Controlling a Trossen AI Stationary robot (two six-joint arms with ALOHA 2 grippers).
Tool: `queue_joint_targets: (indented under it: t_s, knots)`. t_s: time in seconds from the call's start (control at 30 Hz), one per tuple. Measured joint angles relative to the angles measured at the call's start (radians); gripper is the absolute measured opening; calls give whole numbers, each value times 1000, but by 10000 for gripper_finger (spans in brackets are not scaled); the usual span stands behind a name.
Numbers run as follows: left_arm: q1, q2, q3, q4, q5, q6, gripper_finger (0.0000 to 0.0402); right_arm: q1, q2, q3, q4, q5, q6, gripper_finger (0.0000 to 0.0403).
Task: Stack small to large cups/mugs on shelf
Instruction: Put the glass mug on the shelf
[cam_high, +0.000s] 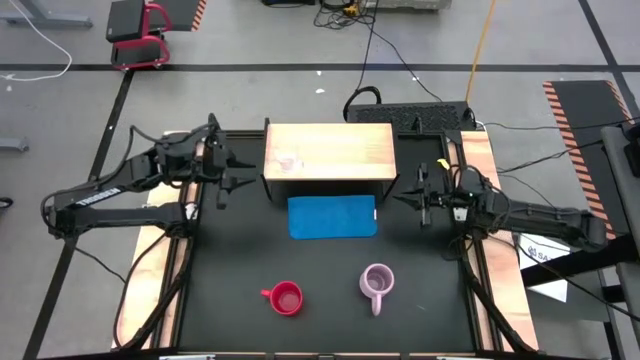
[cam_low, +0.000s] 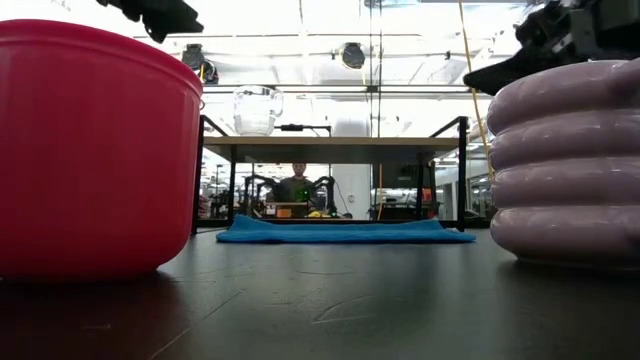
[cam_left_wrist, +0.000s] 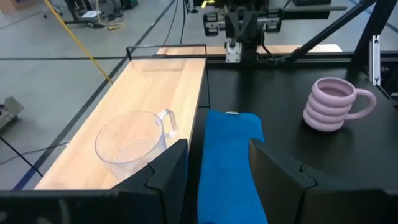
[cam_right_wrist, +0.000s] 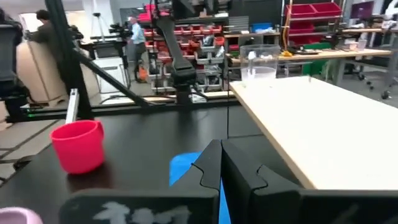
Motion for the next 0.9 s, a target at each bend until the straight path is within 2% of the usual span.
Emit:
queue_joint_targets:
  t_s: [0.1, 0.23, 0.33, 0.53, 0.67, 0.9]
  knots:
    - [0, 0, -2, -1, 0, 14, 172, -26, 79, 38, 36, -79, 5, 0]
    - [0, 0, -2, -1, 1, 15, 172, -59, 190, 89, 63, -95, -9, 0]
    - [0, 0, -2, -5, 1, 17, 172, -90, 281, 122, 104, -158, -22, 0]
    - [0, 0, -2, -29, 2, 31, 172, -145, 463, 135, 321, -210, 14, 0]
    - [0, 0, -2, -33, 3, 31, 172, -193, 559, 136, 477, -305, 74, 0]
    - [0, 0, -2, -35, 3, 31, 172, -205, 659, 221, 413, -332, 38, 0]
